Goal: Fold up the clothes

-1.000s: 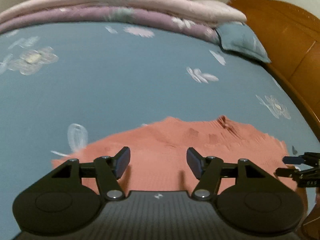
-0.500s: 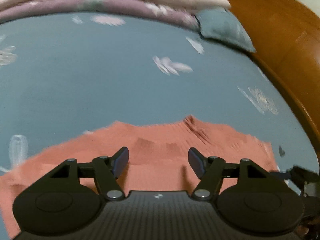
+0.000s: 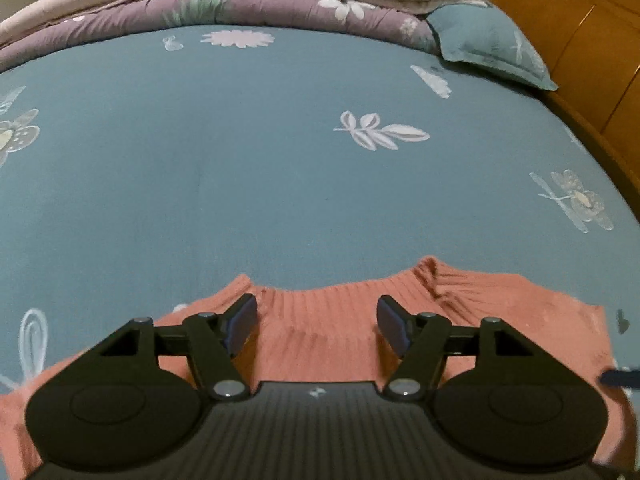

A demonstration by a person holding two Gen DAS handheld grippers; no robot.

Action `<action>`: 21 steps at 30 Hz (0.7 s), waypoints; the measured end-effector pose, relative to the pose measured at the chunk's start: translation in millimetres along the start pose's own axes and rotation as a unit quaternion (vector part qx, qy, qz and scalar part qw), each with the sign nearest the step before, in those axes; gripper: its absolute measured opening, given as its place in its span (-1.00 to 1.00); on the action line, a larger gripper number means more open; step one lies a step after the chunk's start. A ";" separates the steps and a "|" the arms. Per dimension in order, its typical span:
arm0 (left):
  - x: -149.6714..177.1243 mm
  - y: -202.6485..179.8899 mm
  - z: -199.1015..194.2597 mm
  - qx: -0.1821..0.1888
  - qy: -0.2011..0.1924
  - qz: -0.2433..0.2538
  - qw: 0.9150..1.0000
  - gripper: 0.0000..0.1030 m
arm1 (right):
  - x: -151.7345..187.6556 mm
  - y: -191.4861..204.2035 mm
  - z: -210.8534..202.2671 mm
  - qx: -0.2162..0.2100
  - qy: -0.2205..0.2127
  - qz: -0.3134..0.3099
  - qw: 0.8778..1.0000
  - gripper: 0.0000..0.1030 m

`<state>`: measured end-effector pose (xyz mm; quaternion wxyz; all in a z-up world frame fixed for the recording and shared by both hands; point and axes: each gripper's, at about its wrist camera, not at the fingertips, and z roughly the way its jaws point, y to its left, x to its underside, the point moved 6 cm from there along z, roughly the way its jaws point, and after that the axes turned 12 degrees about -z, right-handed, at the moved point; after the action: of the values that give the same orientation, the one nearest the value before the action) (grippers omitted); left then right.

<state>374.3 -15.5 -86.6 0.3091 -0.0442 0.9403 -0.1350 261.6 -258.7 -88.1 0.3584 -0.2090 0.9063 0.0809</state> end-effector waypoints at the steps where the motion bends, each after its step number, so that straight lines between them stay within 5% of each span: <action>1: 0.1 -2.7 -0.4 -0.006 -0.002 -0.005 1.000 0.40 | -7.3 -1.2 -0.2 -0.008 -0.009 -0.002 1.000 1.00; 8: 17.7 14.0 -42.2 -0.068 -0.015 -0.024 0.997 0.45 | -69.6 6.8 30.5 -0.099 -0.055 -0.056 0.992 1.00; 12: 27.0 27.4 -63.4 -0.097 -0.026 -0.042 0.994 0.53 | -82.9 14.3 80.6 -0.169 -0.026 -0.056 0.984 1.00; 21: 51.5 50.2 -75.4 -0.134 -0.015 -0.090 0.987 0.53 | -95.1 9.8 120.6 -0.129 -0.021 -0.073 0.989 0.99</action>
<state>288.1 41.2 -71.9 0.3013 -0.1722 0.9372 -0.0345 393.9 -183.6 -111.1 0.3522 -0.3170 0.8630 0.1753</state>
